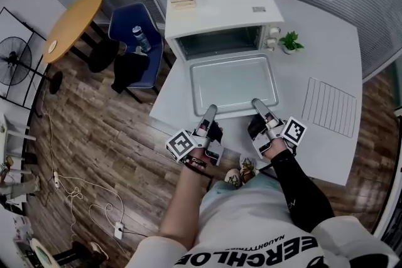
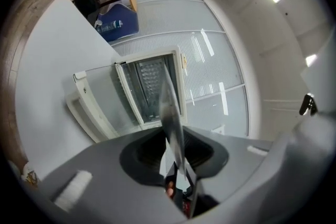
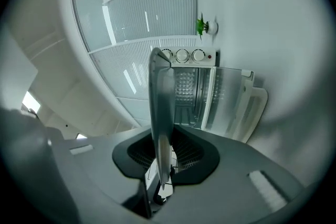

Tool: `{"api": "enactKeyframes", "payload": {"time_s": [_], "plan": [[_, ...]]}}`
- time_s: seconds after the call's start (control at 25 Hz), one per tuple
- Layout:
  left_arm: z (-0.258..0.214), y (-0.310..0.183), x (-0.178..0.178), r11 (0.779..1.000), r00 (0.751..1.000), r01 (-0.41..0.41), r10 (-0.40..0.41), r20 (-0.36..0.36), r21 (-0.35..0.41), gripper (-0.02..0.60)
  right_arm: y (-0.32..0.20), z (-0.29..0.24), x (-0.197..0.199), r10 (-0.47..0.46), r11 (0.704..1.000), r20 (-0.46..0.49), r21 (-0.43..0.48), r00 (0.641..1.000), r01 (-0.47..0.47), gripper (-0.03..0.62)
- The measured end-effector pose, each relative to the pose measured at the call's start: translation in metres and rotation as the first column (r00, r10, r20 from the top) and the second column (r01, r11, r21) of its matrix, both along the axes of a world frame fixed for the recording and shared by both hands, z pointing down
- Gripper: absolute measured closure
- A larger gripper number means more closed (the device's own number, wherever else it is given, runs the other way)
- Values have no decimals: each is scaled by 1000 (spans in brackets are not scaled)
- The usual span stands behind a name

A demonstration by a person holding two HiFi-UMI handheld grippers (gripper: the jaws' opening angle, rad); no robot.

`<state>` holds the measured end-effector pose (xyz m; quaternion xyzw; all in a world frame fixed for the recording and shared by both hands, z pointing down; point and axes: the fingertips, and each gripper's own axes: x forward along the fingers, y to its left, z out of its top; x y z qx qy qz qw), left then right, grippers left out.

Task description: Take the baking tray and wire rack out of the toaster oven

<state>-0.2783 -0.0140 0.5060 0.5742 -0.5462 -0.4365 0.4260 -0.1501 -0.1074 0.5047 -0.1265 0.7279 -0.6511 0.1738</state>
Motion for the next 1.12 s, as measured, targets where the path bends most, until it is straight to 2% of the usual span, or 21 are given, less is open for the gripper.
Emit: {"api": "enactKeyframes", "payload": {"time_s": [0.24,0.48,0.68,0.84,1.12], "plan": [[-20,11,26,994,994,-104,104,15,18,439,18,-17,27,70,997,19,30,997,-70,528],[-24,9,67,975,975,-220,219,19,37,439,28,-25,72,150,985,13,82,989,-150,525],[-24,-3,113,941,942,-334,334,21,42,437,31,-26,120,239,967,8,90,971,-239,523],[-27,-15,151,906,908,-419,417,35,56,439,30,-27,161,312,946,-7,96,950,-310,522],[-26,-25,214,857,858,-514,511,57,39,437,33,-23,229,395,915,-2,86,919,-393,520]]}}
